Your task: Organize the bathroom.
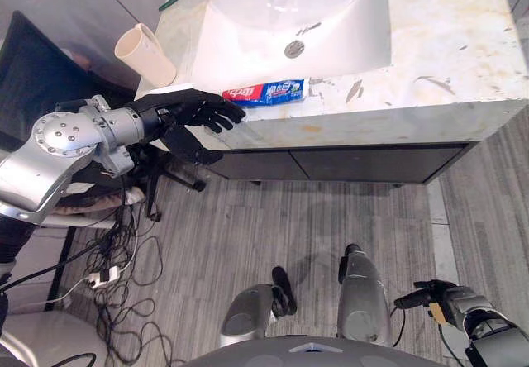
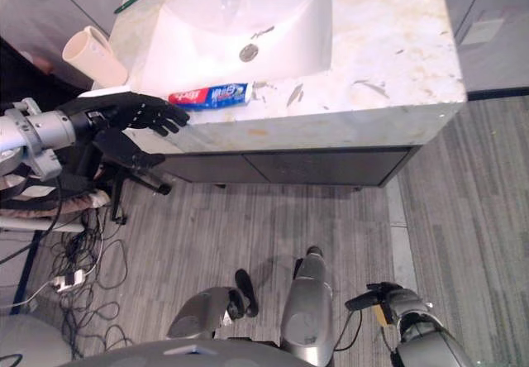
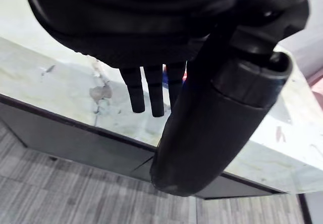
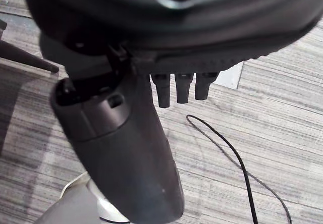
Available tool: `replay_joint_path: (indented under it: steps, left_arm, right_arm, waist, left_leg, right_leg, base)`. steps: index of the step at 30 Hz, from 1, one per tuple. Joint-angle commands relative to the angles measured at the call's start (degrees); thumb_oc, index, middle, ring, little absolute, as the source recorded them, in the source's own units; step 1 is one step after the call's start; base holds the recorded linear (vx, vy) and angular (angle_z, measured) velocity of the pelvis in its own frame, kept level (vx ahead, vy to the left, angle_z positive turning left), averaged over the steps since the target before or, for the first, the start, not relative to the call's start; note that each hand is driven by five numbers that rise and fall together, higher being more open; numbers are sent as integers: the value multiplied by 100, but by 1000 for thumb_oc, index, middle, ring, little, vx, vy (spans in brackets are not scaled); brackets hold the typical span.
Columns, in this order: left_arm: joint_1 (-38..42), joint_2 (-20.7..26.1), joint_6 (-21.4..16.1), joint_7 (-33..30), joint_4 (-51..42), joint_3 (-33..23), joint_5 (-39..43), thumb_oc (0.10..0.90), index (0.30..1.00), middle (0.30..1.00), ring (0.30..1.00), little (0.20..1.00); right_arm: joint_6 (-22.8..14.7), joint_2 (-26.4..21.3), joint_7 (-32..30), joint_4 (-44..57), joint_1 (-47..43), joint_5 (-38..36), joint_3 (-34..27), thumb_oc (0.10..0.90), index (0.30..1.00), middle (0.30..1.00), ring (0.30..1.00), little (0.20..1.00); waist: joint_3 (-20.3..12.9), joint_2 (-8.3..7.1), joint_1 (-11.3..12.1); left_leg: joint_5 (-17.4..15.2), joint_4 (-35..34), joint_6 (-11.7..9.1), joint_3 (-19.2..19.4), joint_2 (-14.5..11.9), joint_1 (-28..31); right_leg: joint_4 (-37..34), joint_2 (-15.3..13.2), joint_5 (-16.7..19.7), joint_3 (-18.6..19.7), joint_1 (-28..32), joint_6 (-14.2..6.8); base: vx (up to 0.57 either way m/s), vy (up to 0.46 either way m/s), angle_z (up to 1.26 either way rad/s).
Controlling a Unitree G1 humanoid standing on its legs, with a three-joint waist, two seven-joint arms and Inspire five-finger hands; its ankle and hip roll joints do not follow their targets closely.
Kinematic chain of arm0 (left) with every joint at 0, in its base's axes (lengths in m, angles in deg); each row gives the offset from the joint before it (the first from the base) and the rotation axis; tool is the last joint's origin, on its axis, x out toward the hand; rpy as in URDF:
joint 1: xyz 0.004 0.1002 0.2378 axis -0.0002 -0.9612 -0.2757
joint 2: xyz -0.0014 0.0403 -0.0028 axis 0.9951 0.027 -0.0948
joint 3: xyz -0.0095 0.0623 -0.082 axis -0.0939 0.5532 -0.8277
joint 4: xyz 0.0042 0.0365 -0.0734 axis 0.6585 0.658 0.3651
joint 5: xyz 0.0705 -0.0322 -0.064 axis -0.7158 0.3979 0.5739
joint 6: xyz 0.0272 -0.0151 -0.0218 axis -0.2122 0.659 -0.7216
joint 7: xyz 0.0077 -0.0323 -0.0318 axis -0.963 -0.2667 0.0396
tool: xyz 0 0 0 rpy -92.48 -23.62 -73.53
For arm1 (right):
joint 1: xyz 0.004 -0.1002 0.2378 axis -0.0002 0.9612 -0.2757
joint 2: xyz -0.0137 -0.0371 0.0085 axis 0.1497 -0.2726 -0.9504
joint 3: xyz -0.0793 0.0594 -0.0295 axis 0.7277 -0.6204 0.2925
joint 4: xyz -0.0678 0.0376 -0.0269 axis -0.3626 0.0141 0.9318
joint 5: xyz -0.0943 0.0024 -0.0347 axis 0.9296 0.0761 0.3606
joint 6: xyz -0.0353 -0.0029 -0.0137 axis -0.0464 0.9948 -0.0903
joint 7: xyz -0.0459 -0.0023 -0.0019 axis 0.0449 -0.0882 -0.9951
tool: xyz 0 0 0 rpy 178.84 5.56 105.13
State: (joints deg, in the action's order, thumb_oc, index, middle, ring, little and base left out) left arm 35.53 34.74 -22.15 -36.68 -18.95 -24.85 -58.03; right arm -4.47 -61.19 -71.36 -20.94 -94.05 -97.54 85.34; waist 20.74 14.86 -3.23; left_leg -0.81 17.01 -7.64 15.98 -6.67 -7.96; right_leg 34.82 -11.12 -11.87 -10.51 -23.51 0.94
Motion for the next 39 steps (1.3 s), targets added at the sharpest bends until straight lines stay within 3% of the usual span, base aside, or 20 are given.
replay_joint_path:
  steps: [1, 12, 13, 14, 15, 24, 25, 31, 39]
  left_arm:
    - [-12, 291, -276, -136, 47, -907, -179, 400, 300, 300, 300, 300]
    - [55, 278, -211, -236, -36, -820, -95, 400, 300, 300, 300, 300]
    - [52, 281, -233, -248, -43, -832, -73, 449, 373, 373, 373, 373]
    - [63, 284, -264, -289, -56, -826, -23, 687, 731, 731, 731, 731]
    - [77, 273, -300, -322, -63, -820, 12, 800, 900, 900, 900, 900]
    - [101, 194, -558, -564, -129, -926, 328, 800, 900, 900, 900, 900]
    - [50, 110, -753, -783, -236, -1129, 555, 800, 900, 900, 900, 900]
    - [185, -39, -981, -894, -331, -1353, 438, 800, 900, 900, 900, 900]
    - [404, -133, -1090, -989, -334, -1327, 319, 800, 900, 900, 900, 900]
  right_arm:
    - [217, -32, 76, 1, 136, -425, -89, 800, 900, 900, 900, 900]
    - [392, 20, -23, -16, -150, -710, -81, 800, 900, 900, 900, 900]
    - [397, 21, -27, -17, -155, -711, -81, 800, 900, 900, 900, 900]
    - [421, 26, -44, -13, -170, -725, -73, 800, 900, 900, 900, 900]
    - [441, 35, -65, -15, -182, -729, -73, 800, 900, 900, 900, 900]
    - [376, 88, -45, -127, -98, -679, -143, 800, 900, 900, 900, 900]
    - [337, 125, 3, -167, -8, -632, -177, 800, 900, 900, 900, 900]
    - [317, 265, 133, -232, 39, -641, -141, 800, 900, 900, 900, 900]
    - [399, 268, 287, -200, 20, -655, -107, 800, 900, 900, 900, 900]
  waist:
    - [-70, 31, -47]
    - [135, 23, 21]
    - [144, 21, 25]
    - [158, 17, 27]
    - [166, 12, 28]
    - [137, -56, 53]
    - [72, -120, 92]
    - [-10, -282, 190]
    - [-3, -365, 227]
  left_leg:
    - [579, 972, 193, -94, -196, -502]
    - [604, 1177, 190, -198, -143, -787]
    - [621, 1166, 181, -204, -143, -790]
    - [636, 1160, 171, -210, -147, -792]
    - [644, 1155, 165, -212, -147, -791]
    - [707, 1157, 136, -233, -166, -736]
    - [704, 1134, 147, -233, -196, -694]
    - [662, 1153, 154, -284, -266, -741]
    - [724, 1232, 86, -371, -306, -776]
  right_leg:
    - [-460, -227, 228, 275, 76, -375]
    - [-278, -263, 243, 341, -123, -372]
    - [-304, -252, 253, 338, -109, -373]
    - [-334, -244, 263, 332, -91, -373]
    - [-355, -235, 269, 330, -77, -373]
    - [-464, -199, 269, 286, 94, -361]
    - [-499, -188, 259, 252, 178, -359]
    - [-477, -153, 268, 195, 217, -373]
    - [-518, -107, 265, 142, 322, -346]
  base:
    - [-37, -20, 7]
    - [-11, -11, 2]
    - [0, 0, 0]
    - [0, 0, 0]
    - [0, 0, 0]
    - [14, -3, 0]
    - [111, -40, 0]
    - [43, -65, 3]
    - [0, -52, 2]
